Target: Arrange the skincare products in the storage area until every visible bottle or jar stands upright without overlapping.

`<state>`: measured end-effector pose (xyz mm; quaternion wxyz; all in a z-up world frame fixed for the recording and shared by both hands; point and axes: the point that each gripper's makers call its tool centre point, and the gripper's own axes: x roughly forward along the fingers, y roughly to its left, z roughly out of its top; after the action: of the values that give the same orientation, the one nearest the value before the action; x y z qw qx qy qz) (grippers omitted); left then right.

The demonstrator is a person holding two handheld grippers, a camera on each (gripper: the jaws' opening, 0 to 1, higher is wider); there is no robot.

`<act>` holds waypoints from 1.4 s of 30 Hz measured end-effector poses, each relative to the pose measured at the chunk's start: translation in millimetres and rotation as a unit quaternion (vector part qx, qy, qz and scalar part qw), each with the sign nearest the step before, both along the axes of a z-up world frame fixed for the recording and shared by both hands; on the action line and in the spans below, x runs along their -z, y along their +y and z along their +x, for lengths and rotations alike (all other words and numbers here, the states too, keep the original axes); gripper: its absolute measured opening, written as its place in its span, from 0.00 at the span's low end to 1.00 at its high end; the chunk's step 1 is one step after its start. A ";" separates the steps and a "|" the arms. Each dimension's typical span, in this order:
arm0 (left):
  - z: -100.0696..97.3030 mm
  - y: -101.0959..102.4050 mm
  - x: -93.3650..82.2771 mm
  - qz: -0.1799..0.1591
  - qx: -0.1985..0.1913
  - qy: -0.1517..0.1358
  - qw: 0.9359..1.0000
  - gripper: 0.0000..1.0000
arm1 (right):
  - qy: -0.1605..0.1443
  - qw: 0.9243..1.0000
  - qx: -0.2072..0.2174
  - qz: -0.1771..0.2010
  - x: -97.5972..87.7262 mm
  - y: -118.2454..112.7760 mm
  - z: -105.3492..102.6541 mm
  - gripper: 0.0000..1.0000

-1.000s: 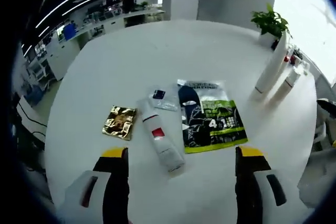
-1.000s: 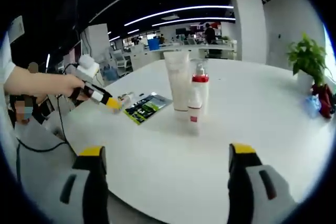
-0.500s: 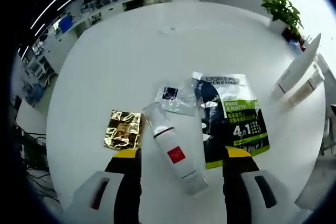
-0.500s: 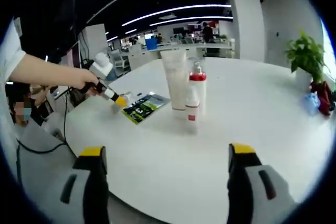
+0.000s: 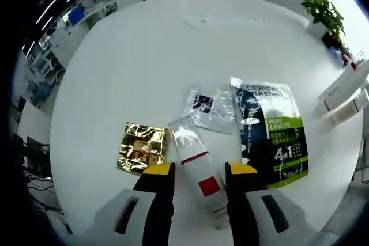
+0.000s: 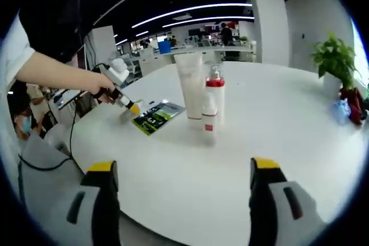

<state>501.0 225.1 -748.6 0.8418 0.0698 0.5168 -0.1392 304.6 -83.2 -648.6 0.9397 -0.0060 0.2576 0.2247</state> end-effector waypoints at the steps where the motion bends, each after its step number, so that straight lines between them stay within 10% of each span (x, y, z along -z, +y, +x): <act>1: 1.1 1.9 -0.4 0.006 0.000 -0.005 1.000 0.27 | 0.000 1.000 0.000 0.000 0.1 -0.1 -0.1 0.95; 21: -5.6 5.9 -1.1 -0.001 0.002 -0.005 1.000 0.17 | 0.000 1.000 -0.002 0.001 -0.3 1.5 -0.4 0.95; 42: -59.7 -16.2 -51.4 -0.069 0.002 -0.098 0.993 0.17 | -0.002 1.000 -0.024 0.006 -3.8 9.8 -3.7 0.90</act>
<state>441.2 208.8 -697.2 0.8907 0.0261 0.4213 -0.1687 300.9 -73.4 -644.8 0.9345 -0.0067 0.2539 0.2492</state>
